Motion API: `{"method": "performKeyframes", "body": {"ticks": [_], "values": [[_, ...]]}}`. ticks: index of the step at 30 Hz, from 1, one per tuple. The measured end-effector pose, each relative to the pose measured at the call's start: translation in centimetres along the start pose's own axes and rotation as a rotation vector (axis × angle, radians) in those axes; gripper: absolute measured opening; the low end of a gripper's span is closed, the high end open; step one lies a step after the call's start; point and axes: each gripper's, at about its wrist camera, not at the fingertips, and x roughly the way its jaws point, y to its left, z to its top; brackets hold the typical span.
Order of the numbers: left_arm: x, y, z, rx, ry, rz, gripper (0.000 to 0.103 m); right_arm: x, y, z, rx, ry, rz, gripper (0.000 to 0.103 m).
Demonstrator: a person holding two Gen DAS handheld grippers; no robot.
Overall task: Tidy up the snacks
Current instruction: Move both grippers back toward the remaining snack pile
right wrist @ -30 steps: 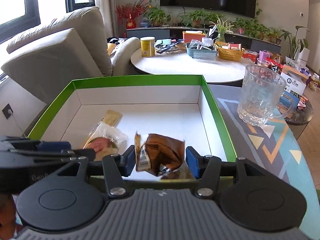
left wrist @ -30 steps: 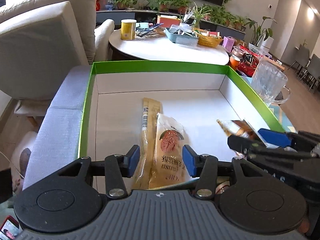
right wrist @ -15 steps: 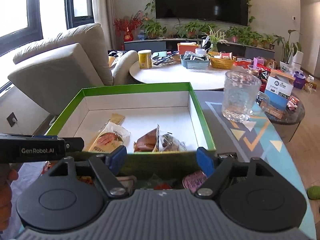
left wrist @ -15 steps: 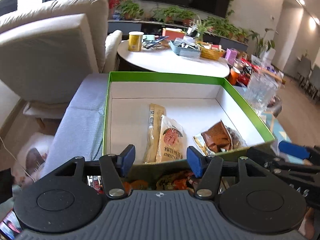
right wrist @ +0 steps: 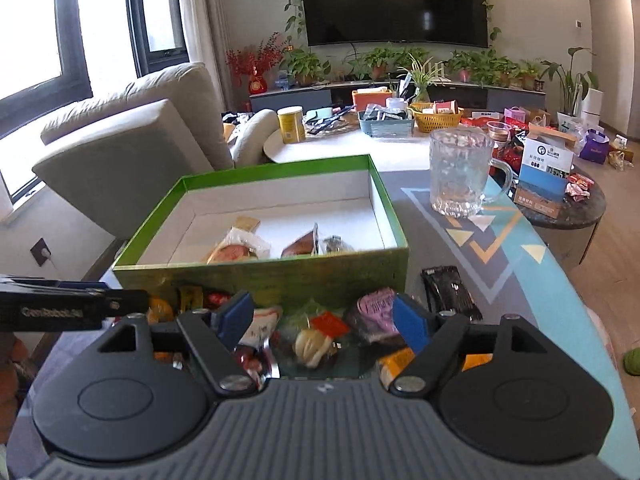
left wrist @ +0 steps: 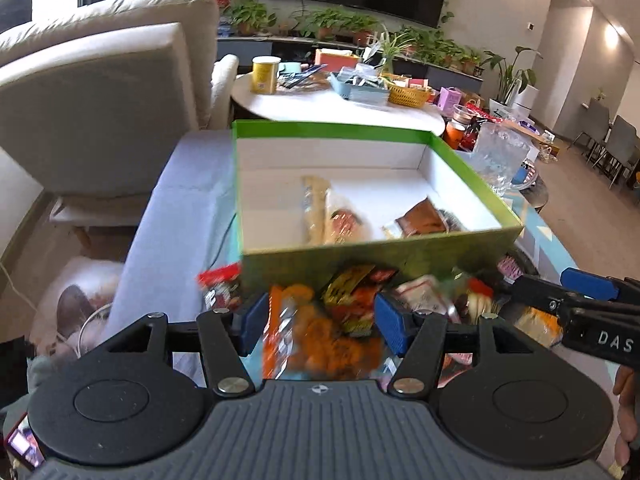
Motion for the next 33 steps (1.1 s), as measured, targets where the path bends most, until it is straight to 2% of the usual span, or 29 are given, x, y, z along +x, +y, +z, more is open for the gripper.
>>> {"method": "performKeyframes", "body": {"ticks": [4, 8, 13, 16, 19, 23, 26, 33], "values": [[-0.8, 0.9, -1.3, -0.016, 0.010, -0.005, 0.056, -0.1, -0.4, -1.0, 0.012, 0.030, 0.001, 0.059], [-0.8, 0.7, -2.8, 0.015, 0.056, -0.012, 0.056, -0.2, -0.6, -1.6, 0.015, 0.053, 0.009, 0.059], [-1.3, -0.6, -4.7, 0.144, 0.074, -0.054, 0.056, -0.5, -0.5, -2.0, 0.012, 0.063, 0.014, 0.059], [-0.8, -0.9, -5.3, 0.208, 0.068, -0.031, 0.056, -0.7, -0.5, -2.4, 0.010, 0.069, 0.021, 0.059], [-0.3, -0.1, -4.9, 0.178, 0.045, 0.023, 0.056, -0.7, -0.4, -2.7, 0.010, 0.078, 0.020, 0.059], [0.6, 1.1, -5.1, 0.124, 0.072, 0.002, 0.056, -0.8, -0.5, -3.0, 0.021, 0.088, 0.029, 0.059], [0.3, 1.6, -6.0, 0.056, 0.052, 0.008, 0.056, -0.6, -0.4, -3.2, 0.024, 0.101, 0.028, 0.059], [-2.4, 1.3, -8.4, -0.004, 0.144, -0.088, 0.056, -0.5, 0.2, -3.5, 0.021, 0.119, 0.039, 0.059]]}}
